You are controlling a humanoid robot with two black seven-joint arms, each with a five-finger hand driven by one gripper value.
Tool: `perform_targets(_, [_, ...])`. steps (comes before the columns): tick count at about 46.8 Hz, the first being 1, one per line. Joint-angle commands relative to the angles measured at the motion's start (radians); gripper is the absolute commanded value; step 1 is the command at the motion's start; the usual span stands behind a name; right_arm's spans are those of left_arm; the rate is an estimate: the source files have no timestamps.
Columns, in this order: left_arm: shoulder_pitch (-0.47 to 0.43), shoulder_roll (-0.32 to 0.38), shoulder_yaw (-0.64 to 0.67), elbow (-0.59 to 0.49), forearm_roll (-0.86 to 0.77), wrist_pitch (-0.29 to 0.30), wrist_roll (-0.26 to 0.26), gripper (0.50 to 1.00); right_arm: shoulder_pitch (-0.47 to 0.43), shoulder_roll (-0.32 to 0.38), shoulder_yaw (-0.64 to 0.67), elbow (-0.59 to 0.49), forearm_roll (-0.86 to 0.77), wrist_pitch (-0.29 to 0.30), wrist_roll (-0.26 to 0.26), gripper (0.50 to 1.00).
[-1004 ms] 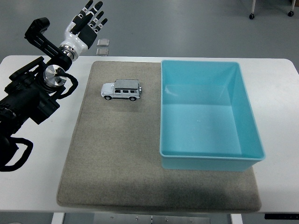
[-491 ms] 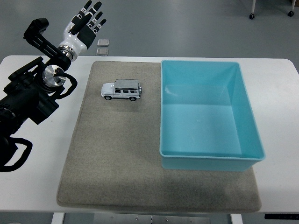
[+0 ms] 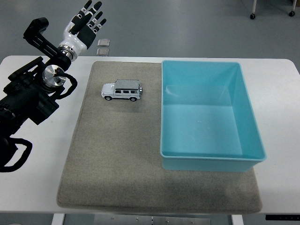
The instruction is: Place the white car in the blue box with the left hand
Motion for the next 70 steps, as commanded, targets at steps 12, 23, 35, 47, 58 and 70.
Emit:
perform_targets(12, [0.000,0.016,0.002,0.011,0.006,0.004,-0.001,1.000,0.000,0.000,0.000,0.000,0.000,0.001,0.000,0.936])
perform_targets(23, [-0.005,0.025,0.015,0.011,0.009,0.024,-0.001,1.000,0.000,0.000,0.000,0.000,0.000,0.001,0.000,0.936])
perform_targets(35, [-0.020,0.085,0.023,-0.026,0.012,0.050,0.005,0.999,0.000,0.000,0.000,0.000,0.000,-0.001,0.000,0.936])
perform_targets(47, [-0.025,0.109,0.112,-0.063,0.220,0.056,0.000,0.999,0.000,0.000,0.000,0.000,0.000,0.001,0.000,0.936])
perform_targets(58, [-0.051,0.135,0.123,-0.172,0.470,0.097,0.002,0.999,0.000,0.000,0.000,0.000,0.000,-0.001,0.000,0.936])
perform_targets(70, [-0.060,0.158,0.144,-0.293,0.852,0.086,0.008,0.999,0.000,0.000,0.000,0.000,0.000,-0.001,0.000,0.936])
